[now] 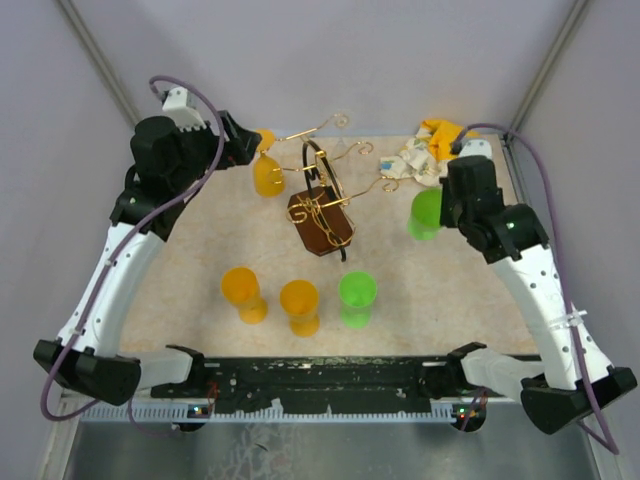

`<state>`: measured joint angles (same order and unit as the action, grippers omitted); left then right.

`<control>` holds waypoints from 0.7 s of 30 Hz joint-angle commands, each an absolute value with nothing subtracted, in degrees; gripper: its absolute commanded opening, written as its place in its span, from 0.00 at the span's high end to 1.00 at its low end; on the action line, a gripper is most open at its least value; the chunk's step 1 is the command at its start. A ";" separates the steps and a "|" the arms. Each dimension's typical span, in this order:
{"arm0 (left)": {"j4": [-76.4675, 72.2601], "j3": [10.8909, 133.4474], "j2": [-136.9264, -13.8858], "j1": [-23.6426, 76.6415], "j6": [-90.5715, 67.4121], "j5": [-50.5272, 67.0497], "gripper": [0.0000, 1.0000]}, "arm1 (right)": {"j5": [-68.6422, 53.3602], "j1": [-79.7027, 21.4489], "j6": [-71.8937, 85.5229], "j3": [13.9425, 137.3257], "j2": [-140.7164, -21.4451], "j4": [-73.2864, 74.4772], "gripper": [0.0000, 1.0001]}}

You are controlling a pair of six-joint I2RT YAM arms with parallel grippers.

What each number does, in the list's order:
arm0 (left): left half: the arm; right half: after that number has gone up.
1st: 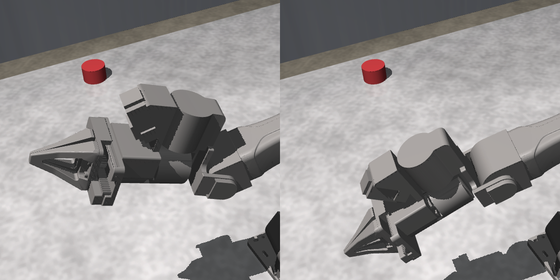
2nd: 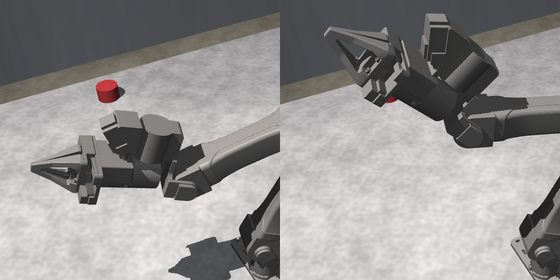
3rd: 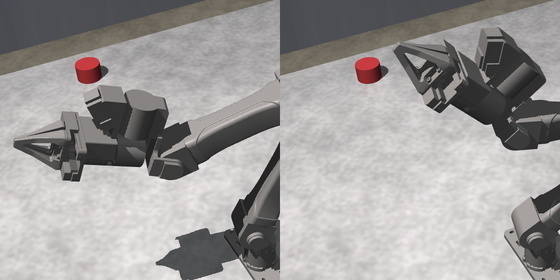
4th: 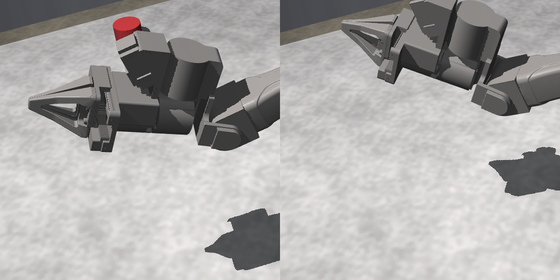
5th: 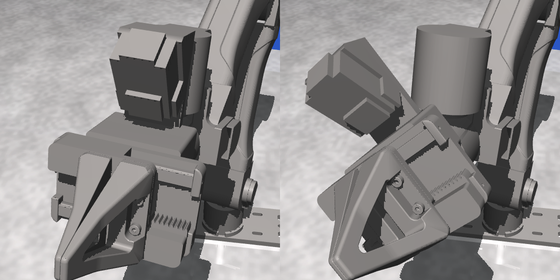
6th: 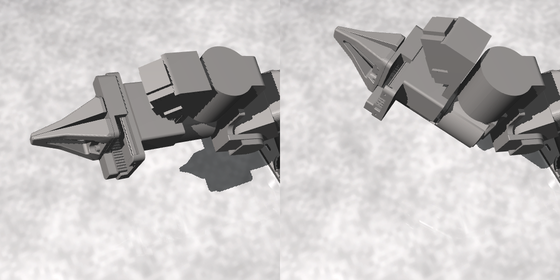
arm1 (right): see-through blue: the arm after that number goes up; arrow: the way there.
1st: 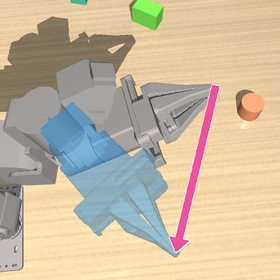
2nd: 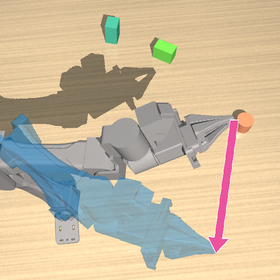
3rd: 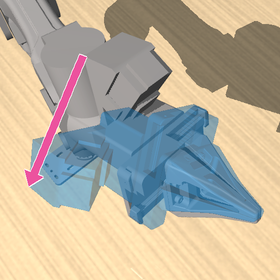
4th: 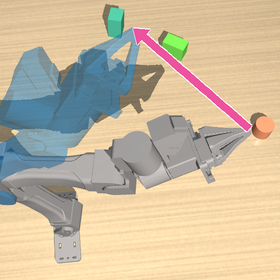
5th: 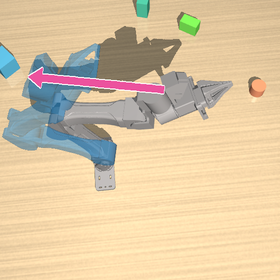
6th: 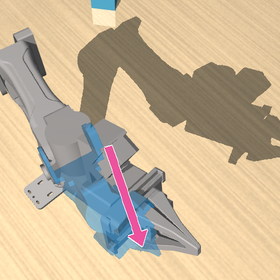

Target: Place the wine glass upside down on the wine glass rack

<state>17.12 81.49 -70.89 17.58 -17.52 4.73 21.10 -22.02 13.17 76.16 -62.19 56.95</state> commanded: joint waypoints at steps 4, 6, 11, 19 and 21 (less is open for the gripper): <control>21.09 88.76 -72.98 17.23 -33.54 0.80 0.00 | 36.58 -22.37 1.73 88.53 -63.31 42.18 1.00; 19.42 89.05 -72.46 17.10 -36.06 2.19 0.00 | 39.66 -23.08 -2.83 90.19 -64.26 35.80 1.00; 19.32 91.91 -73.00 15.41 -47.43 6.34 0.00 | 41.89 -28.65 -15.09 88.49 -65.68 15.02 1.00; 6.17 82.08 -70.99 10.13 -72.53 18.71 0.04 | 27.93 -39.78 -19.67 74.56 -64.98 -19.03 1.00; 3.52 79.11 -69.91 9.82 -75.15 18.37 0.04 | 27.61 -43.68 -23.66 72.70 -67.19 -24.86 1.00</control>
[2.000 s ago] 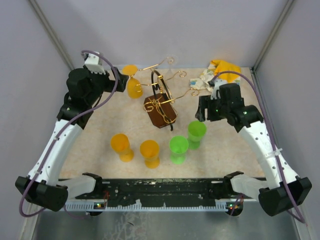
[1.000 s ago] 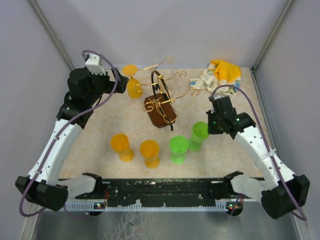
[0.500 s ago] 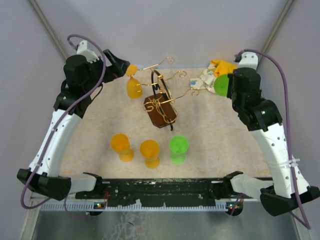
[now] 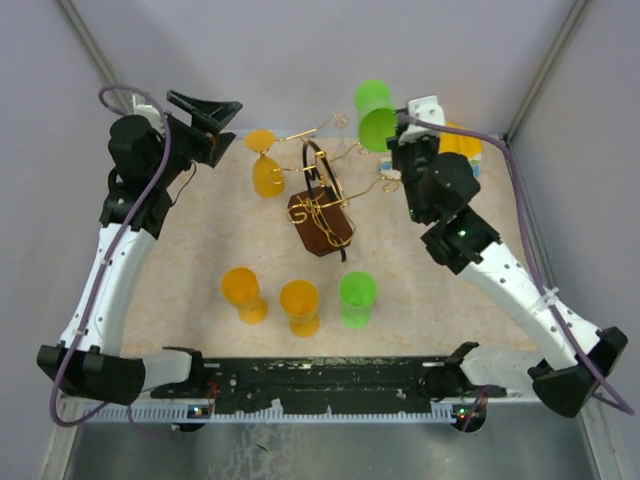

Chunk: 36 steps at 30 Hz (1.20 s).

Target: Place the wine glass upside down on the wine glass rack

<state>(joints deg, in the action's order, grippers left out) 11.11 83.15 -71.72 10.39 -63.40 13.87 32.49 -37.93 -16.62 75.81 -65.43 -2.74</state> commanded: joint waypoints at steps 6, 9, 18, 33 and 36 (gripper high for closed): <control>0.53 71.38 -63.70 8.11 -82.60 12.00 0.06 | 30.21 -53.29 -36.32 71.01 -76.43 -40.28 1.00; -1.09 69.02 -62.17 6.59 -84.65 12.27 0.08 | 29.50 -55.54 -36.15 72.15 -79.62 -41.94 1.00; -3.48 66.23 -62.87 5.28 -87.61 17.19 0.19 | 29.52 -61.31 -40.07 71.32 -85.58 -51.55 1.00; -4.15 63.98 -62.80 5.11 -87.24 18.64 0.30 | 26.90 -64.89 -39.71 73.48 -91.40 -54.11 1.00; -3.61 63.49 -62.59 5.18 -86.88 18.84 0.31 | 26.48 -65.20 -39.94 74.74 -92.56 -54.47 1.00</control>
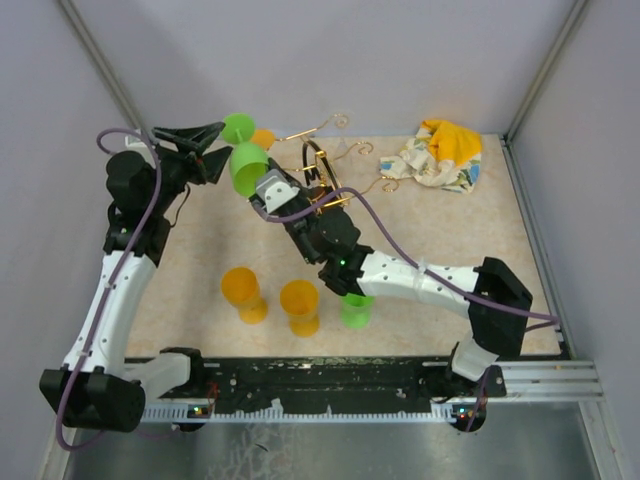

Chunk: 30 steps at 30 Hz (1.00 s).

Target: Place the wine glass upside down on the wine glass rack

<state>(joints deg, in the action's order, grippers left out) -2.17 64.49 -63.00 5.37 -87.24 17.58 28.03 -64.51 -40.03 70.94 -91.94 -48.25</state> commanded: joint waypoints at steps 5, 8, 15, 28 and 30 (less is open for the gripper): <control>-1.58 63.36 -61.93 5.10 -85.10 18.05 0.31 | 27.52 -65.32 -42.48 75.84 -93.68 -55.97 1.00; -0.59 63.22 -61.57 5.01 -84.09 17.67 0.31 | 27.65 -65.34 -43.09 75.53 -93.28 -56.70 1.00; -2.25 61.77 -62.08 5.01 -84.99 19.28 0.34 | 23.80 -65.64 -39.27 74.29 -92.22 -55.55 1.00; -4.00 61.00 -62.36 5.01 -85.55 19.46 0.43 | 23.24 -68.31 -39.15 73.22 -92.80 -55.31 1.00; -4.28 61.00 -62.32 5.03 -85.52 19.43 0.45 | 24.11 -68.38 -39.57 72.84 -92.78 -55.61 1.00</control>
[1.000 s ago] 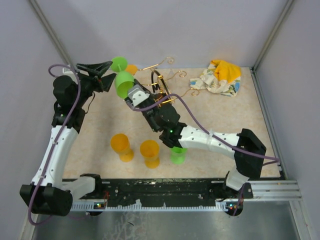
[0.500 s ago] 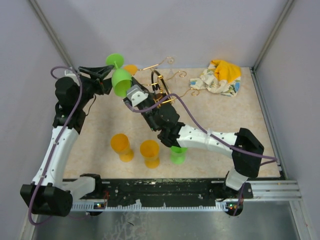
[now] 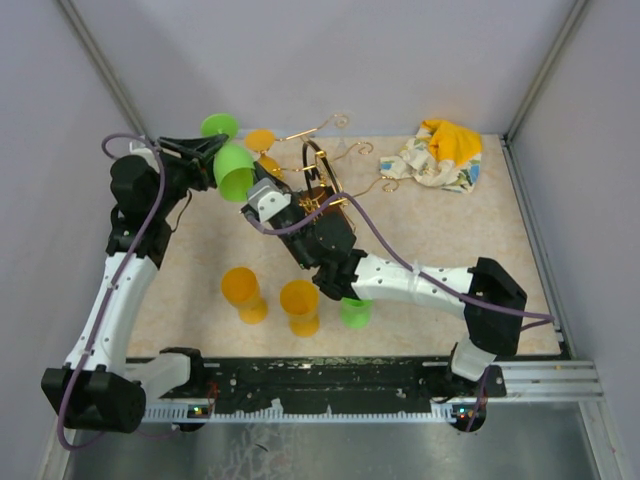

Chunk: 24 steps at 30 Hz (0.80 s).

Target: Place the wine glass upside down on the wine glass rack

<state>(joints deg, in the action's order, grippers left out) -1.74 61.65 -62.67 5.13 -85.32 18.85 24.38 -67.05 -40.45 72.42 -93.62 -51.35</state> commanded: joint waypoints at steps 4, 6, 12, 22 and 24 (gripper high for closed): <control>-5.25 60.76 -62.36 5.02 -85.37 19.52 0.54 | 23.22 -68.39 -39.00 72.10 -92.30 -55.15 1.00; -5.78 60.53 -62.48 5.01 -85.19 19.59 0.60 | 23.33 -68.38 -38.93 72.07 -92.28 -55.02 1.00; -8.32 59.44 -62.90 5.02 -84.26 20.91 0.81 | 24.20 -68.38 -39.51 71.35 -91.82 -55.24 0.97; -13.71 57.40 -64.17 4.92 -85.25 24.40 0.90 | 24.42 -68.38 -40.02 70.48 -91.27 -55.89 1.00; -13.95 57.03 -64.16 4.84 -86.00 24.79 0.81 | 24.33 -68.38 -40.28 70.72 -91.39 -55.81 1.00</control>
<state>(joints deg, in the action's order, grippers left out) -9.13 57.56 -64.45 4.36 -85.30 19.81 26.06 -67.51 -40.99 70.06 -93.43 -52.80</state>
